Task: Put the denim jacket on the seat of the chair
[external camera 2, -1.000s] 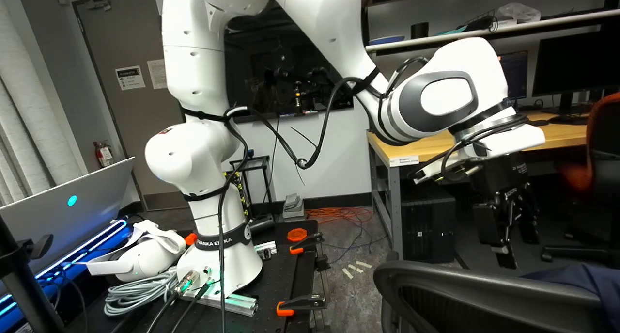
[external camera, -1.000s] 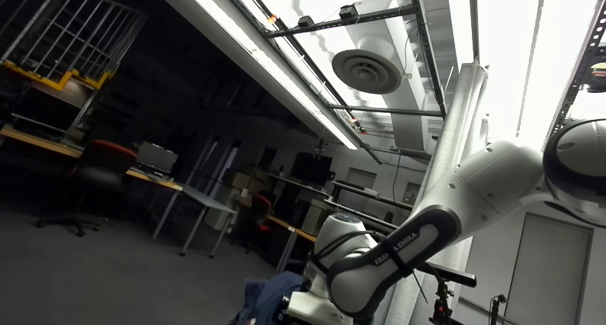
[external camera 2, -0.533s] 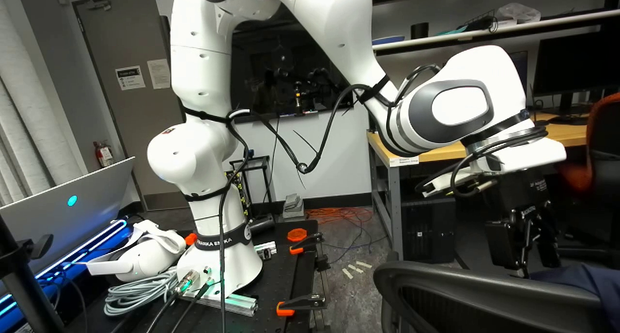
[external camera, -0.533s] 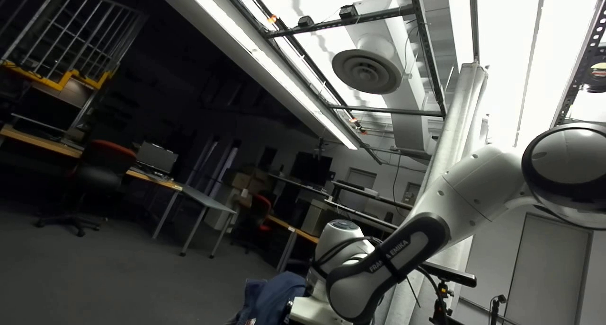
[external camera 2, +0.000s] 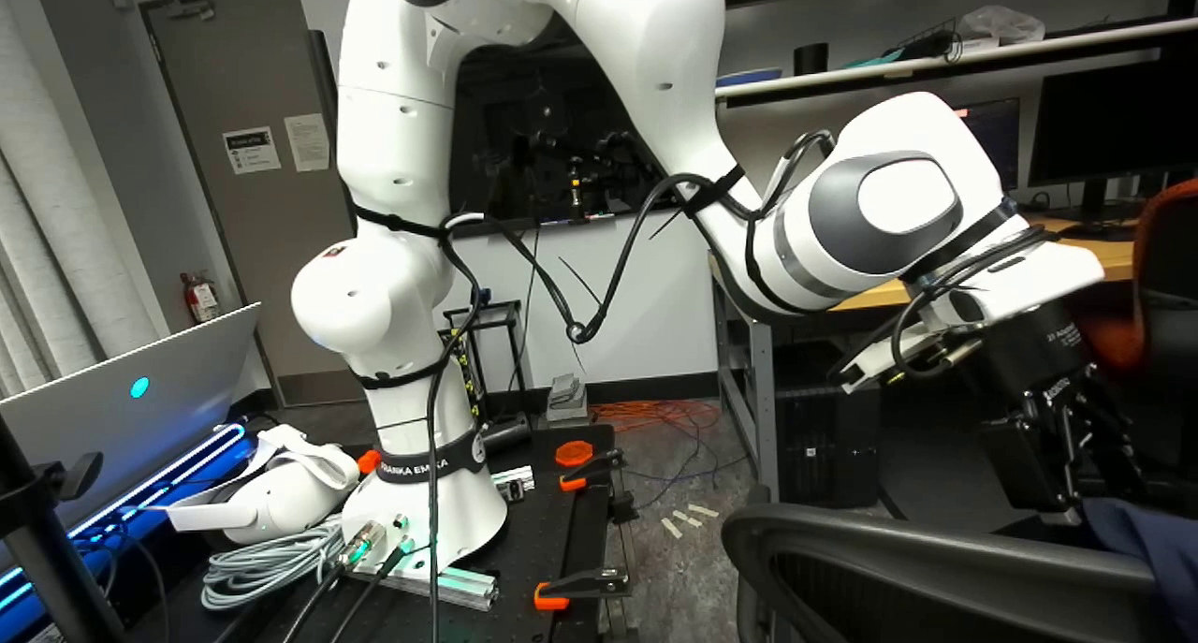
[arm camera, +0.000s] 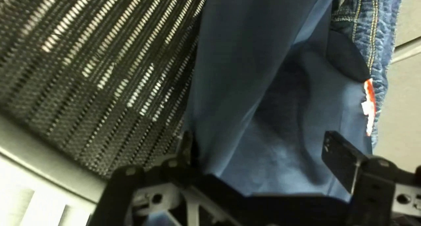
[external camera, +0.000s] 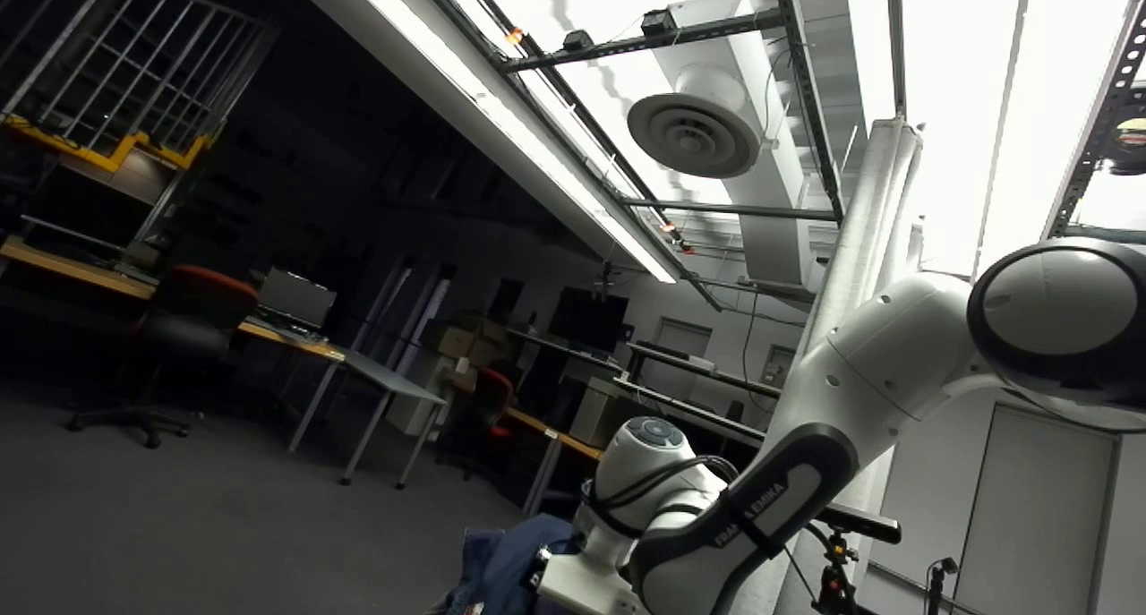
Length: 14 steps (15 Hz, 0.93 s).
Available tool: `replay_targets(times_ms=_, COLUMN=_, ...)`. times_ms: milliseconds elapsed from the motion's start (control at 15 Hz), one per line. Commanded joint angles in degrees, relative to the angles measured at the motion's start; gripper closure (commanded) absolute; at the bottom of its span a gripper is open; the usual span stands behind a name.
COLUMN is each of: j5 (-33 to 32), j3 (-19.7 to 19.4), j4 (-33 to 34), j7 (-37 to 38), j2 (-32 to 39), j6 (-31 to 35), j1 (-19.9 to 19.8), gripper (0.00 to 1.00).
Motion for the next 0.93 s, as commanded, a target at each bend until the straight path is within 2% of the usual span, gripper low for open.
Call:
replay_targets(times_ms=0, j5=-5.6, j3=-3.1, j4=1.7, j7=6.3, j2=1.7, j6=3.0, j1=2.7, gripper=0.26)
replay_targets(times_ms=333, j5=-10.9, j3=-4.6, j4=1.4, j7=10.1, j2=1.2, j6=2.7, j1=4.0, gripper=0.64)
replay_targets(times_ms=600, j5=-17.9, j3=-6.7, j4=1.2, j7=14.8, j2=-0.4, j6=3.2, j1=6.4, gripper=0.95)
replay_targets(times_ms=667, j5=-20.3, j3=-7.3, j4=1.1, j7=16.6, j2=-1.0, j6=3.4, j1=7.2, gripper=0.99)
replay_targets(times_ms=867, j5=-31.6, j3=-9.4, j4=0.8, j7=24.7, j2=-3.9, j6=3.9, j1=10.8, gripper=1.00)
